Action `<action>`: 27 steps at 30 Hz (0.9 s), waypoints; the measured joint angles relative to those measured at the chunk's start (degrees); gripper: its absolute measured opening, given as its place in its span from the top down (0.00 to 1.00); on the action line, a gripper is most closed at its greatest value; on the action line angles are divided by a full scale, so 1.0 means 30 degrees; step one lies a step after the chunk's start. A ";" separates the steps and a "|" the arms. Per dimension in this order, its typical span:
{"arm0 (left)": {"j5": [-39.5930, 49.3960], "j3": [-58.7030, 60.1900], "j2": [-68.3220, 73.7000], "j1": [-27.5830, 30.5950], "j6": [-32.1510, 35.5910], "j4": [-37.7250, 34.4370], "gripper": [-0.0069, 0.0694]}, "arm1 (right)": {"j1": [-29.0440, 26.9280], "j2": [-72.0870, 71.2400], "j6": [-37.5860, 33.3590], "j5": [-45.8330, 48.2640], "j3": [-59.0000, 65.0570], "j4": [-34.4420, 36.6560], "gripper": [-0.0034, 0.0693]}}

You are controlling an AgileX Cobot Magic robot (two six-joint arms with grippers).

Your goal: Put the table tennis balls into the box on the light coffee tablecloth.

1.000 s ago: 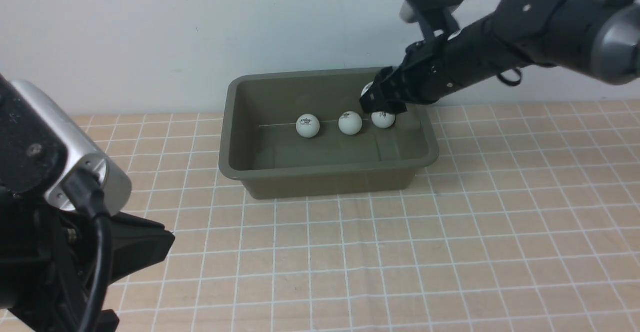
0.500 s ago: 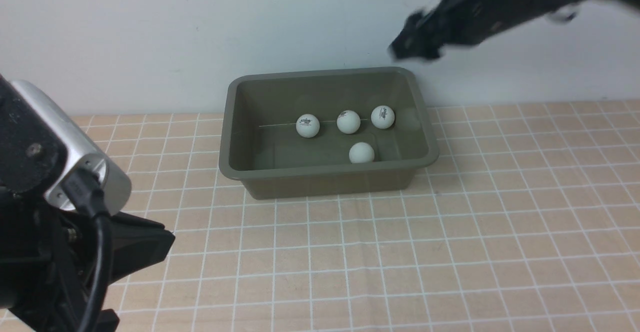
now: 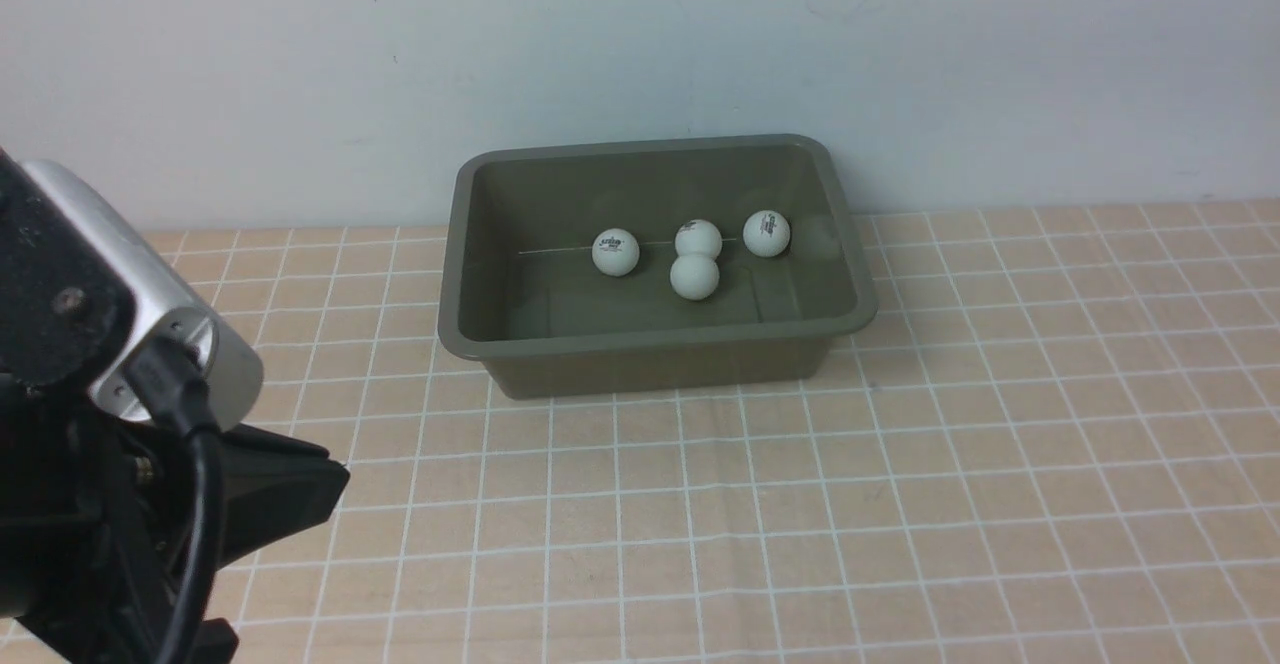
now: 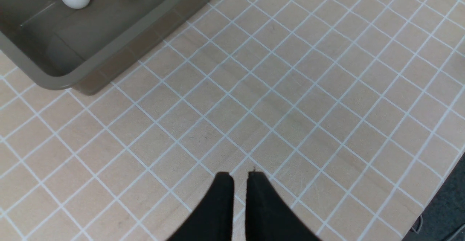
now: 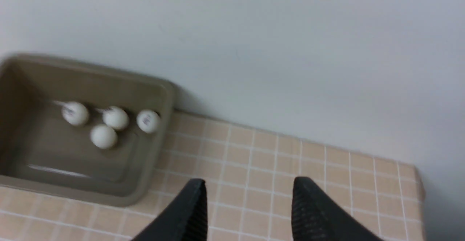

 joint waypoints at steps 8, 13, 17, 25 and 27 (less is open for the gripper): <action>0.0000 0.0000 0.0000 0.0000 0.0000 0.0000 0.90 | 0.0000 -0.8803 -0.2772 -0.0181 0.7614 0.3888 0.56; 0.0000 0.0000 0.0000 0.0000 0.0000 -0.0035 0.90 | 0.0000 -1.2644 -0.2646 -0.1981 1.3077 0.3602 0.58; 0.0000 0.0000 0.0000 0.0000 0.0000 -0.0038 0.90 | 0.1025 -1.3271 -0.2588 -0.2309 1.6268 0.3324 0.62; 0.0456 0.0000 0.0000 0.0000 0.0018 -0.0269 0.90 | 0.3335 -1.3374 -0.2588 -0.4184 1.7600 0.1916 0.66; 0.0456 0.0000 0.0000 0.0000 0.0018 -0.0276 0.90 | 0.3653 -1.3475 -0.2588 -0.4450 1.7967 0.1880 0.66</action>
